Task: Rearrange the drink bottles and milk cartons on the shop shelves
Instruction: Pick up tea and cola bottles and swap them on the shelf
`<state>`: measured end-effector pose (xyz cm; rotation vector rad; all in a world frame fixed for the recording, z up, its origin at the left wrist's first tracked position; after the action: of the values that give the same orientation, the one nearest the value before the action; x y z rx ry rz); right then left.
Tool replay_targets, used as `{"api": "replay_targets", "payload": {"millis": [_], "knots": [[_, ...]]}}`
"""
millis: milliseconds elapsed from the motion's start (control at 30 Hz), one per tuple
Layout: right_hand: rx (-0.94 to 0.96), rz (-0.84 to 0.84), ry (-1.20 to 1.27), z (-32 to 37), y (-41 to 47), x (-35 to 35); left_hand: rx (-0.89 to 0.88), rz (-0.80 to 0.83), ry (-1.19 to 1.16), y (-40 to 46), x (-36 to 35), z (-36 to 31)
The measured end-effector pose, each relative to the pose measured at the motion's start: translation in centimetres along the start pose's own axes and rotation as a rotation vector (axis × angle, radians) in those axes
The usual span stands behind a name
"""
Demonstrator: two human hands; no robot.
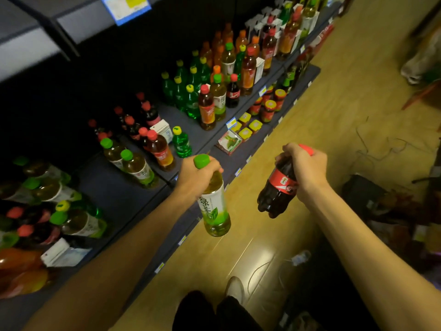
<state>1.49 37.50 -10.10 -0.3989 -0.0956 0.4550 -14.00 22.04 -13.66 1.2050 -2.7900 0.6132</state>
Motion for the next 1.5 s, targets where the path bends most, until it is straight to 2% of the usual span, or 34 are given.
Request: {"api": "replay_targets", "payload": {"millis": [233,567,867,1067,1300,1500], "knots": [[-0.018,-0.002,0.010,2.0,6.8,-0.1,0.024,-0.008,-0.007,6.6,-2.3,-2.1],[-0.026,0.061,-0.099,6.7,20.0,-4.4,0.069,-0.088,-0.039,19.6,-3.1,-4.5],[0.000,0.132,-0.146,10.6,28.8,-7.1,0.101,-0.090,-0.035,26.8,-4.5,-7.0],[0.022,0.278,-0.229,12.0,34.2,-9.6,0.148,-0.188,-0.065,29.2,-5.5,-7.1],[0.003,0.578,-0.288,11.5,36.7,-13.8,0.246,-0.468,-0.228,27.0,-5.8,-6.1],[-0.040,0.832,-0.356,9.1,34.9,-16.7,0.279,-0.681,-0.348,22.7,-6.1,-4.0]]}}
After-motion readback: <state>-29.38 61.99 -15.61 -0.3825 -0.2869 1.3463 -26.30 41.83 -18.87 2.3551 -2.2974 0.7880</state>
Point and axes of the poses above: each hand's wrist, its own y-axis towards the middle knuckle, its own x-axis out of the back of the hand, z = x × y, the point moved 2 cm from there along y, towards the middle knuckle, and after that the axes turned 8 degrees about z, right-handed, at the moved point
